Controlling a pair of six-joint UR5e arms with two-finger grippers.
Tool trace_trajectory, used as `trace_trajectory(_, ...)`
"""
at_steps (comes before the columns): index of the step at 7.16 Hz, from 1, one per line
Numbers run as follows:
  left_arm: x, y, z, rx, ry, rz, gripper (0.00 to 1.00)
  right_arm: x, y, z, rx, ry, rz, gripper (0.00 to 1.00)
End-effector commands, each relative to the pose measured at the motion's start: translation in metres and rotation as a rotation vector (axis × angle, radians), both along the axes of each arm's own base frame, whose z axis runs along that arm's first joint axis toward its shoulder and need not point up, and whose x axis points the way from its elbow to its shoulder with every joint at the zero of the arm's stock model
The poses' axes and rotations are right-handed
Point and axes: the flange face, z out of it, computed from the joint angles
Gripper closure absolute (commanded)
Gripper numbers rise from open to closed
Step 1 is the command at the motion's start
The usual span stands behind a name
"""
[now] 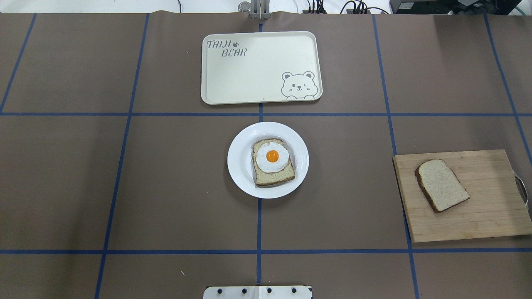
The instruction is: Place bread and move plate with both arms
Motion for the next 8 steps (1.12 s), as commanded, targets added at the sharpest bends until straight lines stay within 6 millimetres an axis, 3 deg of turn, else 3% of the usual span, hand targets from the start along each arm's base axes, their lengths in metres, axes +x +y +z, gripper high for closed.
trace_trajectory(1,0.0,0.0,-0.002,0.004,0.0,0.0,0.01,0.0,-0.001,-0.002,0.004,-0.002,0.001,0.0)
trace_trajectory(3,-0.001,-0.001,-0.021,0.041,-0.002,-0.003,0.01,-0.001,-0.007,-0.012,0.023,-0.003,0.002,0.0)
trace_trajectory(5,-0.003,-0.006,-0.045,0.09,-0.005,-0.006,0.01,-0.007,-0.014,-0.037,0.246,-0.039,-0.01,0.0)
trace_trajectory(6,-0.002,-0.014,-0.056,0.108,-0.005,-0.008,0.01,-0.025,-0.022,-0.049,0.328,-0.062,-0.036,0.0)
trace_trajectory(7,-0.002,-0.016,-0.057,0.11,-0.005,-0.008,0.01,-0.044,-0.025,-0.068,0.354,-0.123,-0.063,0.0)
trace_trajectory(8,-0.002,-0.014,-0.052,0.101,-0.005,-0.008,0.01,-0.069,-0.023,-0.074,0.297,-0.179,-0.029,0.0)
